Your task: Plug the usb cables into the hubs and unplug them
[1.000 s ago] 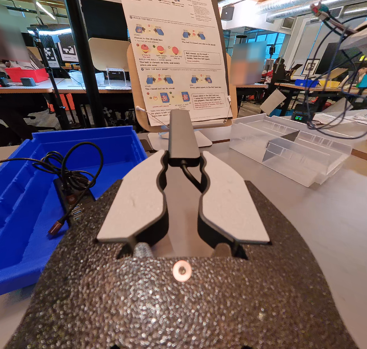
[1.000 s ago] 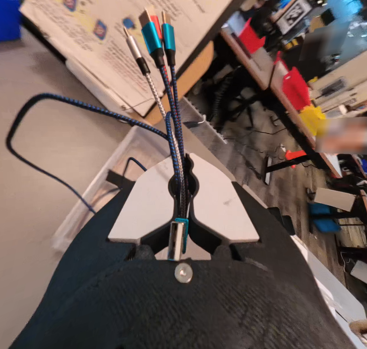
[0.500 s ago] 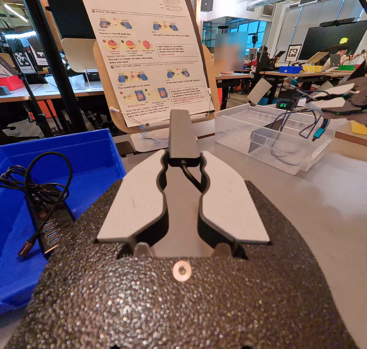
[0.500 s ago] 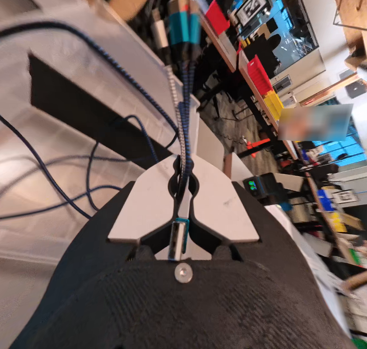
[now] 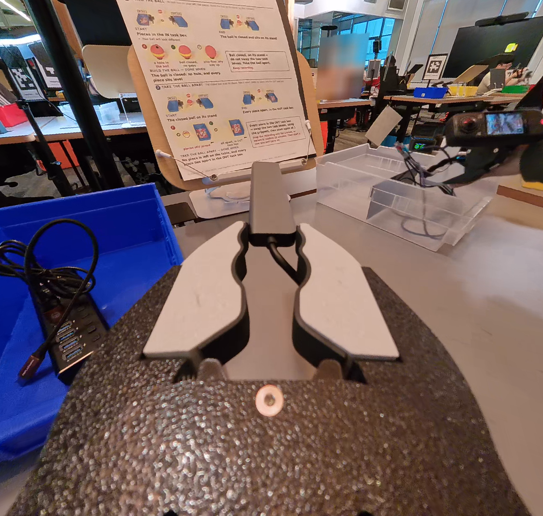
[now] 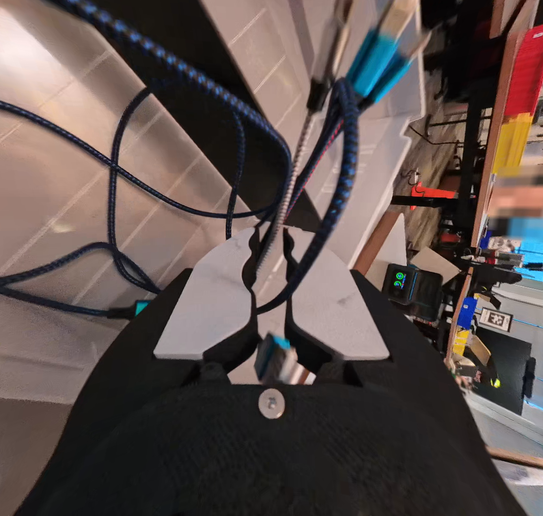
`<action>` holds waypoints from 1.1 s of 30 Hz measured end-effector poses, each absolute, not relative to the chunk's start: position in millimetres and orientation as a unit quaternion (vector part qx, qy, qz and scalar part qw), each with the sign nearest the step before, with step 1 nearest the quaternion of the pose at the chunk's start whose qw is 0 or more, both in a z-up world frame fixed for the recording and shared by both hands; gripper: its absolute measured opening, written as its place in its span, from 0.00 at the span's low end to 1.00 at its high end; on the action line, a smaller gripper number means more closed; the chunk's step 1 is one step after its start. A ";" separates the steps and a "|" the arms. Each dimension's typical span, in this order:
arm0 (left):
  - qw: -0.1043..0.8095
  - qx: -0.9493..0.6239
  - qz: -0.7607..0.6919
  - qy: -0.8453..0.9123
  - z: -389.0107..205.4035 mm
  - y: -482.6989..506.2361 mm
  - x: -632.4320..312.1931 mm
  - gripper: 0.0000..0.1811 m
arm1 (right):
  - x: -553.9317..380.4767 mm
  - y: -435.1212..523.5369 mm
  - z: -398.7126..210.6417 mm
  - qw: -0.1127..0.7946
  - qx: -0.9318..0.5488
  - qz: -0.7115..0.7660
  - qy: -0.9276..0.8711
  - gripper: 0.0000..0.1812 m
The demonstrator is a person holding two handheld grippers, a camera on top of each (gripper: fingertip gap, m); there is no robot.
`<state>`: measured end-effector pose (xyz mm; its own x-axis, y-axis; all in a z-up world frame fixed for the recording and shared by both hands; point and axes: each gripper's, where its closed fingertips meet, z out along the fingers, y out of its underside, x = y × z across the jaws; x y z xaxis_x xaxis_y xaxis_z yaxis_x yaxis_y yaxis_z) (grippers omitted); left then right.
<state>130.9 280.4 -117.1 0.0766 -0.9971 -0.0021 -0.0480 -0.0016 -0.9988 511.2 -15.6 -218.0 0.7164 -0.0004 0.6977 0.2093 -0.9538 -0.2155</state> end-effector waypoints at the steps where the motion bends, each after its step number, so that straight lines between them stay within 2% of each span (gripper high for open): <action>1: 0.507 -0.530 -0.468 0.492 -117.0 280.6 130.7 0.16 | 510.6 -16.7 -214.3 0.145 -0.921 -0.357 -0.062 0.13; 6: 0.501 -0.536 -0.473 0.488 -119.9 283.5 131.2 0.16 | 509.8 -38.7 -180.1 0.177 -0.947 -0.268 0.017 0.36; 8: 0.498 -0.537 -0.476 0.487 -120.9 283.0 132.0 0.16 | 506.7 -39.7 -159.6 0.221 -0.941 -0.254 0.047 0.41; 11: 0.493 -0.527 -0.487 0.491 -118.1 277.0 132.9 0.16 | 489.8 -26.5 -121.8 0.330 -0.907 -0.247 0.082 0.49; 15: 0.478 -0.510 -0.515 0.496 -114.1 263.0 136.2 0.16 | 420.2 14.8 -88.1 0.486 -0.846 -0.206 0.080 0.52; 18: 0.464 -0.496 -0.520 0.519 -117.3 250.4 140.0 0.16 | 320.2 64.9 -89.5 0.597 -0.799 -0.066 0.009 0.51; 21: 0.413 -0.419 -0.555 0.588 -116.9 217.1 135.2 0.16 | 231.0 98.8 -97.0 0.663 -0.741 0.063 -0.085 0.53; 24: 0.331 -0.327 -0.618 0.634 -111.2 183.3 113.4 0.16 | 192.9 118.2 -104.9 0.688 -0.707 0.121 -0.113 0.53; 26: 0.282 -0.285 -0.644 0.652 -109.4 169.4 98.8 0.16 | 171.7 119.0 -103.8 0.699 -0.682 0.165 -0.139 0.50; 29: 0.247 -0.250 -0.656 0.668 -113.1 159.1 88.1 0.16 | 135.3 111.2 -110.1 0.682 -0.673 0.201 -0.203 0.41; 33: 0.219 -0.232 -0.651 0.689 -122.4 148.5 84.5 0.16 | 122.0 110.1 -118.3 0.683 -0.675 0.178 -0.216 0.34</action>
